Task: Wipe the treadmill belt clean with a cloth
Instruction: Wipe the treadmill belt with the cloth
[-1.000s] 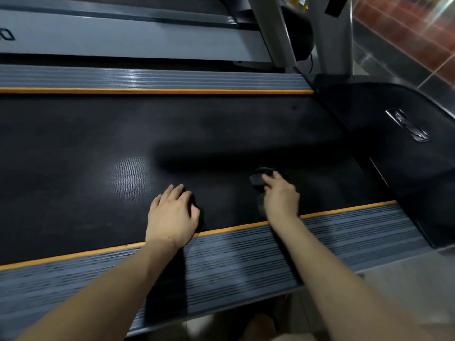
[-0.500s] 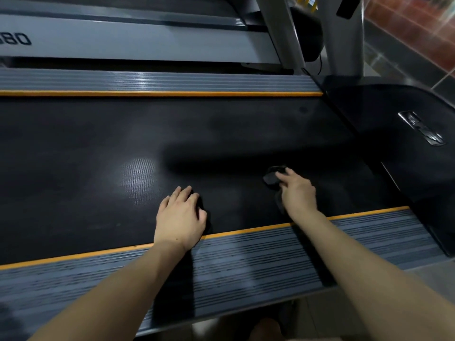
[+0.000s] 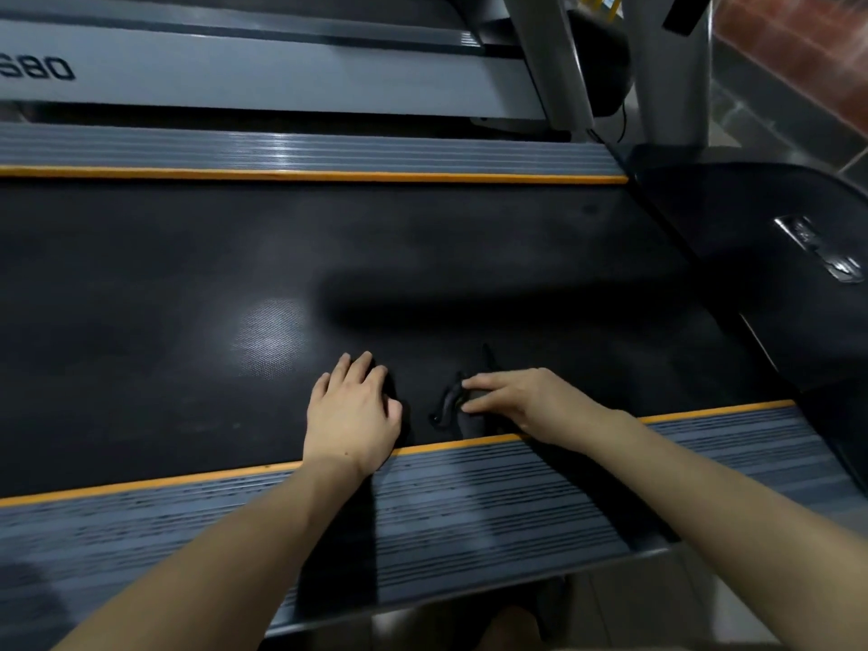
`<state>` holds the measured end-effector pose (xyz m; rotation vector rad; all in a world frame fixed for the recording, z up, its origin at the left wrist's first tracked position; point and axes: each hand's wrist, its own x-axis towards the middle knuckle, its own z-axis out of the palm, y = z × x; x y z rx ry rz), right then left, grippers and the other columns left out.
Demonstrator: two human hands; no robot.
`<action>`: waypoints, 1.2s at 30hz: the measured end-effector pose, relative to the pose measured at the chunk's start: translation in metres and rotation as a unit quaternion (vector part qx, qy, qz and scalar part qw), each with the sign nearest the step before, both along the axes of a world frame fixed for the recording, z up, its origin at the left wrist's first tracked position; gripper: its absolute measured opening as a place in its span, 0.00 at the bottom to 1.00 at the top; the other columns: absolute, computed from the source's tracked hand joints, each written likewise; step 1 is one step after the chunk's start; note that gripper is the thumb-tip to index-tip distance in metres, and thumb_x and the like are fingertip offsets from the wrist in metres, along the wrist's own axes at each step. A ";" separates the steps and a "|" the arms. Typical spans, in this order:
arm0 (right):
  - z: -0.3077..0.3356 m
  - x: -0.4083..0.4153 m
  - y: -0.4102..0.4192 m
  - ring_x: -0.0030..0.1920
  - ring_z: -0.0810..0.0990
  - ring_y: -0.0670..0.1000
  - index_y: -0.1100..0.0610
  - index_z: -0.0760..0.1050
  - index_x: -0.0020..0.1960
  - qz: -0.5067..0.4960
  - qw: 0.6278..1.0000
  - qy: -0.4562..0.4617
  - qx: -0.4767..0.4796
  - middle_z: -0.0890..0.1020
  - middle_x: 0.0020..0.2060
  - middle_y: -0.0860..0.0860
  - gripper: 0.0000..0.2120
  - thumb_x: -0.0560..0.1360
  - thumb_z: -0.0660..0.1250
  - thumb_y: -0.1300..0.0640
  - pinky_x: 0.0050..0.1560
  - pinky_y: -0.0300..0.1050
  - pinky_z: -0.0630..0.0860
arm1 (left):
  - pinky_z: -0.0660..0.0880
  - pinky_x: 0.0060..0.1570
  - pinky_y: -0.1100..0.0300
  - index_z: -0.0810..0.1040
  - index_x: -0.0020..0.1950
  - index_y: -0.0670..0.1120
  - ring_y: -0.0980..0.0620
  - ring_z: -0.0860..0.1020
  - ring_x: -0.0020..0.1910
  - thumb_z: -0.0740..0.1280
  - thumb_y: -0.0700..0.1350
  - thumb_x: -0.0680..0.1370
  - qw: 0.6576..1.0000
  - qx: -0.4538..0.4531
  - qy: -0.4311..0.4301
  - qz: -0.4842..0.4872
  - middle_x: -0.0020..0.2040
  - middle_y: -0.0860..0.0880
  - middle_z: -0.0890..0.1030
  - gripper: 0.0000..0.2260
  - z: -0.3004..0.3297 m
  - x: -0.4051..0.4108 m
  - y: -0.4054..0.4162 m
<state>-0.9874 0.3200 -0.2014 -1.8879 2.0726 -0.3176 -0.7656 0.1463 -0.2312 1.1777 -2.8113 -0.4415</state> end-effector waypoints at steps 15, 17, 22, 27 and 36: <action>-0.011 0.023 -0.048 0.65 0.77 0.43 0.45 0.82 0.60 -0.217 0.969 -0.081 -0.089 0.79 0.65 0.42 0.15 0.77 0.70 0.59 0.70 0.36 0.67 | 0.58 0.77 0.50 0.75 0.71 0.51 0.50 0.60 0.79 0.59 0.53 0.78 1.000 -0.013 0.012 0.002 0.78 0.51 0.69 0.21 0.003 0.001 0.001; -0.008 0.030 -0.039 0.64 0.77 0.41 0.43 0.82 0.59 -0.221 0.967 -0.094 -0.090 0.80 0.64 0.40 0.15 0.77 0.71 0.58 0.70 0.36 0.68 | 0.59 0.77 0.50 0.76 0.70 0.51 0.50 0.61 0.79 0.60 0.53 0.78 1.000 -0.014 0.016 0.001 0.77 0.51 0.69 0.21 0.003 0.001 0.001; -0.006 0.050 -0.018 0.65 0.74 0.40 0.40 0.80 0.62 -0.227 0.964 -0.103 -0.093 0.78 0.65 0.36 0.15 0.77 0.70 0.54 0.70 0.37 0.68 | 0.62 0.74 0.51 0.78 0.66 0.50 0.49 0.66 0.76 0.60 0.51 0.78 0.999 -0.019 0.029 -0.010 0.74 0.50 0.73 0.19 0.006 0.003 0.002; -0.005 0.056 -0.018 0.75 0.64 0.44 0.36 0.71 0.70 -0.250 0.964 -0.093 -0.010 0.66 0.74 0.37 0.23 0.77 0.70 0.49 0.75 0.49 0.62 | 0.70 0.64 0.52 0.79 0.63 0.49 0.49 0.73 0.68 0.60 0.49 0.77 0.999 0.006 0.051 -0.005 0.69 0.51 0.77 0.17 0.014 0.011 0.004; 0.002 0.081 -0.035 0.69 0.73 0.47 0.37 0.78 0.64 -0.319 0.937 -0.130 -0.053 0.75 0.69 0.38 0.19 0.75 0.71 0.52 0.70 0.41 0.64 | 0.73 0.59 0.51 0.75 0.68 0.50 0.47 0.72 0.68 0.60 0.49 0.79 0.999 0.034 0.007 0.013 0.70 0.51 0.74 0.18 0.035 0.053 0.016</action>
